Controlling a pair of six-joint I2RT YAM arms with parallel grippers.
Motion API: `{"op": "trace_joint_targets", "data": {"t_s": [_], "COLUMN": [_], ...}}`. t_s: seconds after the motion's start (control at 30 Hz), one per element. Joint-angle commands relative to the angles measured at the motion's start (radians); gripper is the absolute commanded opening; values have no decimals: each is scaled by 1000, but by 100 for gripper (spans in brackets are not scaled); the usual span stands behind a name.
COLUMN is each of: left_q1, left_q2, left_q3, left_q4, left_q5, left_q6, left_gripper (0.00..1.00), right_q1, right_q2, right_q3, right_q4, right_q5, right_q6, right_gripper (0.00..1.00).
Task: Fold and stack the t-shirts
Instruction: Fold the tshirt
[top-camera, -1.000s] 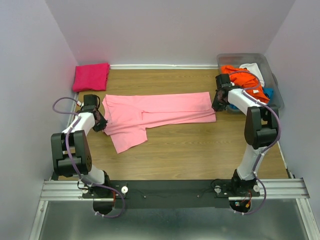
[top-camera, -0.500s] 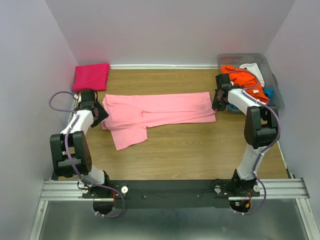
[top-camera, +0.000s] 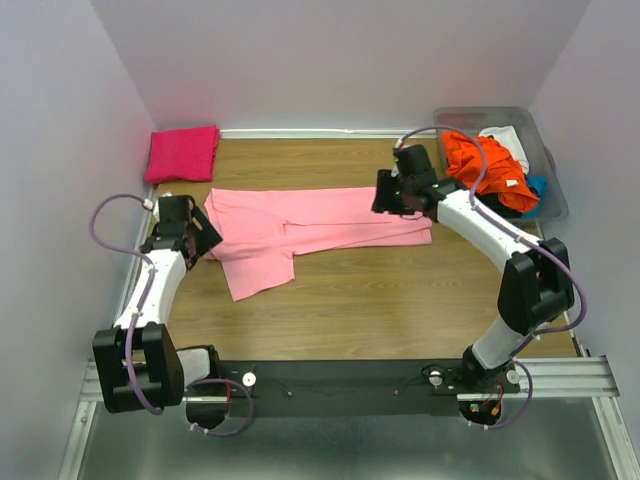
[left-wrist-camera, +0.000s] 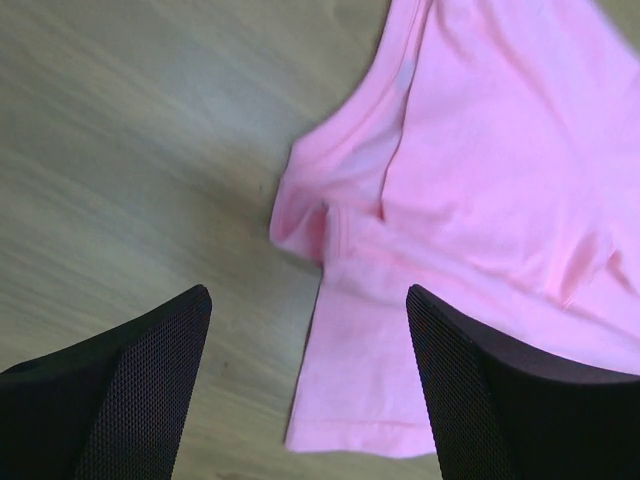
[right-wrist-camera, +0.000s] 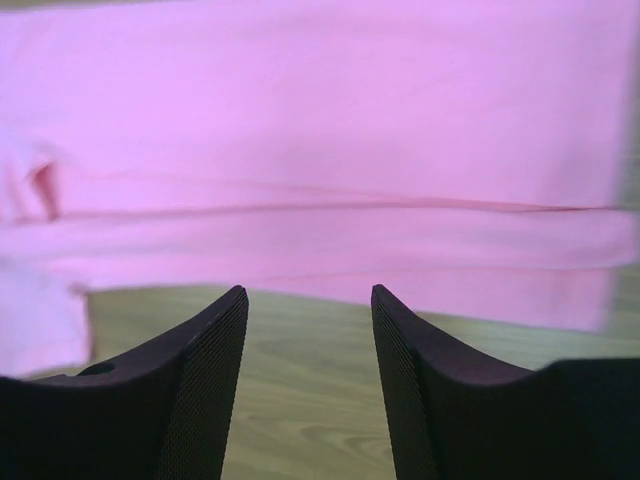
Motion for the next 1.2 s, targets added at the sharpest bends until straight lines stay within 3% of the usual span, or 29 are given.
{"op": "trace_joint_targets", "data": {"t_s": [0.0, 0.2, 0.43, 0.57, 0.93, 1.0, 1.1, 1.17], "left_q1": [-44, -117, -203, -222, -226, -229, -231, -232], "left_q2": [-30, -37, 3, 60, 181, 189, 187, 186], "left_q3": [-99, -155, -153, -144, -133, -136, -136, -138], "left_q4": [-115, -118, -120, -109, -83, -82, -80, -80], "left_q5": [63, 94, 74, 56, 31, 37, 36, 37], "left_q6": [-9, -70, -104, -95, -67, -69, -73, -73], "left_gripper": [85, 74, 72, 68, 66, 59, 39, 31], "right_q1": [124, 305, 449, 471, 482, 482, 482, 482], "right_q2": [22, 150, 291, 346, 395, 398, 409, 415], "right_q3": [-80, -120, -101, -88, -79, -76, -64, -58], "right_q4": [120, 292, 426, 449, 453, 453, 453, 453], "right_q5": [-196, -261, -281, -270, -256, -259, -277, -288], "right_q6": [82, 225, 349, 398, 444, 444, 435, 427], "right_gripper": [59, 52, 49, 49, 48, 48, 47, 39]}}
